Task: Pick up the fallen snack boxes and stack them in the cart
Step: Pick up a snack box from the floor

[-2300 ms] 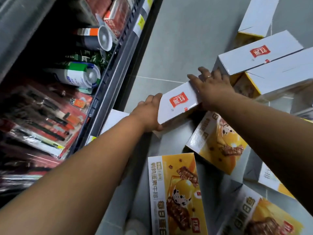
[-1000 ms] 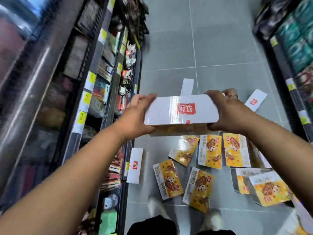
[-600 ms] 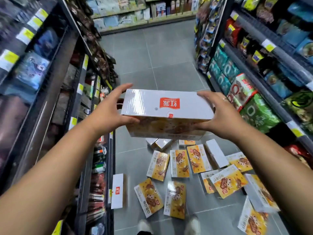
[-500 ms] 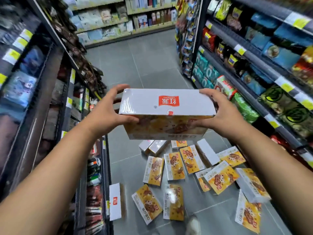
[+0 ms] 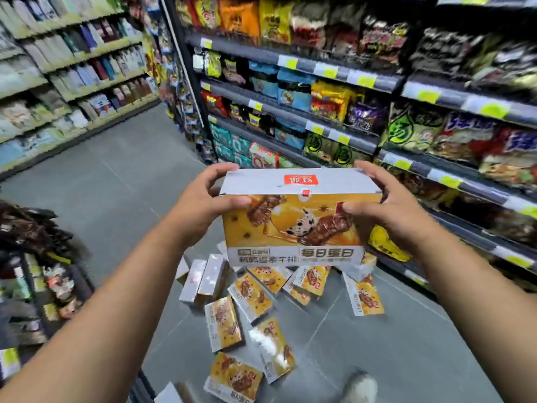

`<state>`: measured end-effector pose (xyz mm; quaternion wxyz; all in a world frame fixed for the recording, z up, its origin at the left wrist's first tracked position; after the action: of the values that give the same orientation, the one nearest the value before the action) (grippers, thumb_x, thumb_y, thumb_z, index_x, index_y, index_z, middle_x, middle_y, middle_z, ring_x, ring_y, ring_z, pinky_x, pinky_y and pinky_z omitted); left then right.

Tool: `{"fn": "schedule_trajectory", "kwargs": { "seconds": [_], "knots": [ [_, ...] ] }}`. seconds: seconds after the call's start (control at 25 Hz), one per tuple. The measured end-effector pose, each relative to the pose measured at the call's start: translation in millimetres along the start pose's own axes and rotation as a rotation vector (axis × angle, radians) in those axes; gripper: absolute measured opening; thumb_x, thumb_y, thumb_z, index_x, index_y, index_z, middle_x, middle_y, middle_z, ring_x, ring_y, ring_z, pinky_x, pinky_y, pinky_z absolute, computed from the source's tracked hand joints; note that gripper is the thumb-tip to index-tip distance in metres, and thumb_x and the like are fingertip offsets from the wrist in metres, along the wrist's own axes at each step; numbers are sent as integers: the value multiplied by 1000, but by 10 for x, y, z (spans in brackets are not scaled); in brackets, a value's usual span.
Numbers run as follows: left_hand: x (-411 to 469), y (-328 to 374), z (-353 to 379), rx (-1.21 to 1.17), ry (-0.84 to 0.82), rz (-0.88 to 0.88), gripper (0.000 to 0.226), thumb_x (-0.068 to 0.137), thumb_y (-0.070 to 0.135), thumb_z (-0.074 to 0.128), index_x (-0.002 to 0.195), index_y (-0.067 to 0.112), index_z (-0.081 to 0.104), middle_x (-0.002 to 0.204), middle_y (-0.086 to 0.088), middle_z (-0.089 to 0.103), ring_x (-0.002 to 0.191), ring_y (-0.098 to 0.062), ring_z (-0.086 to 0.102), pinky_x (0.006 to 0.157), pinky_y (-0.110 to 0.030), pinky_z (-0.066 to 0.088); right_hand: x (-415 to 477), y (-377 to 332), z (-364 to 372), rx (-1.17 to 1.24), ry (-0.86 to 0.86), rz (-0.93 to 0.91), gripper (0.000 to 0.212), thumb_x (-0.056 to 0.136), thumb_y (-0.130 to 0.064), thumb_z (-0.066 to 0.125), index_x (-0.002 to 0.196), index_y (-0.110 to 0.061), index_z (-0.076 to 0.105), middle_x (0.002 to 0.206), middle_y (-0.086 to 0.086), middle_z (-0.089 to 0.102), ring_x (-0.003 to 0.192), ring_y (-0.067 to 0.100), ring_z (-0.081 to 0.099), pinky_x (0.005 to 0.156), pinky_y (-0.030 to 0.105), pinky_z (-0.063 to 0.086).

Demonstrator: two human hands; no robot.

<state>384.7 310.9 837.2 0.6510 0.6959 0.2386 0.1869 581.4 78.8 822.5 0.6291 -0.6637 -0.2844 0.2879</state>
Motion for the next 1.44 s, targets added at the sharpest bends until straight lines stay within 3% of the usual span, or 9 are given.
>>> {"fn": "schedule_trajectory", "kwargs": {
  "seconds": [0.16, 0.32, 0.56, 0.76, 0.92, 1.0, 1.12, 1.24, 1.44],
  "knots": [
    [133, 141, 1279, -72, -191, 8, 63, 47, 29, 86, 106, 26, 63, 110, 3, 67, 99, -22, 64, 78, -37, 56, -759, 53, -1144, 42, 245, 24, 67, 51, -26, 92, 111, -41, 64, 133, -9, 55, 127, 25, 51, 98, 46, 48],
    [11, 360, 2834, -44, -379, -13, 56, 55, 20, 88, 105, 28, 63, 110, 2, 65, 90, -25, 65, 63, -33, 56, -1736, 35, -2347, 82, 468, 56, 60, 58, -21, 84, 114, -34, 63, 129, 7, 58, 113, 32, 61, 79, 41, 58],
    [-452, 630, 5206, -112, -581, -58, 44, 69, 19, 75, 111, 26, 62, 122, -6, 62, 80, -17, 67, 60, -28, 56, -3229, -117, -4039, 19, 705, -7, 61, 78, -40, 72, 132, -53, 48, 139, 0, 52, 106, 18, 66, 83, 39, 58],
    [-900, 929, 7002, -123, -710, -64, 39, 73, 25, 74, 110, 29, 64, 109, -8, 69, 75, -18, 71, 58, -30, 57, -4378, -302, -5284, -97, 893, 32, 63, 58, -77, 70, 116, -60, 52, 134, 9, 57, 114, 26, 62, 94, 49, 52],
    [-1225, 1262, 8271, -178, -792, -66, 18, 85, 27, 70, 101, 21, 65, 84, -3, 74, 69, -17, 71, 66, -35, 59, -5175, -452, -6083, -16, 1124, -25, 45, 76, -56, 72, 116, -44, 55, 119, 7, 66, 96, 22, 69, 77, 41, 58],
    [-1435, 1425, 8943, -224, -906, -84, 21, 84, 33, 70, 98, 18, 66, 90, -7, 74, 78, -24, 70, 79, -47, 57, -5616, -516, -6514, -2, 1276, -36, 41, 76, -53, 73, 111, -41, 55, 115, 5, 66, 97, 23, 68, 82, 46, 57],
    [-1697, 1616, 9889, -289, -1010, -96, 45, 84, 33, 70, 122, 10, 59, 108, -15, 70, 90, -30, 69, 79, -50, 57, -6205, -634, -7116, 102, 1443, -75, 35, 84, -37, 71, 112, -23, 55, 110, 9, 68, 80, 19, 71, 67, 39, 59],
    [-1982, 1823, 10833, -347, -1127, -80, 25, 92, 28, 63, 109, 10, 64, 93, -13, 72, 75, -26, 70, 68, -41, 58, -6723, -739, -7652, 121, 1576, -17, 69, 76, -46, 77, 130, -16, 49, 119, 10, 66, 88, 26, 72, 64, 41, 58],
    [-2498, 2053, 12389, -392, -1355, -174, 16, 92, 27, 62, 97, 12, 67, 91, -15, 73, 79, -30, 70, 72, -47, 58, -7537, -882, -8392, 131, 1771, 28, 36, 86, -48, 67, 103, -19, 55, 82, 3, 75, 64, 22, 72, 56, 33, 57]
  ]
}}
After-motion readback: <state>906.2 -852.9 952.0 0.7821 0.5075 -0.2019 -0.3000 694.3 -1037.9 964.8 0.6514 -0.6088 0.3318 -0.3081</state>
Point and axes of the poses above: each hand's wrist, its own x-axis towards the middle knuckle, its own z-axis out of the palm, y = z × x, the point moved 7 cm from there along x, towards the middle knuckle
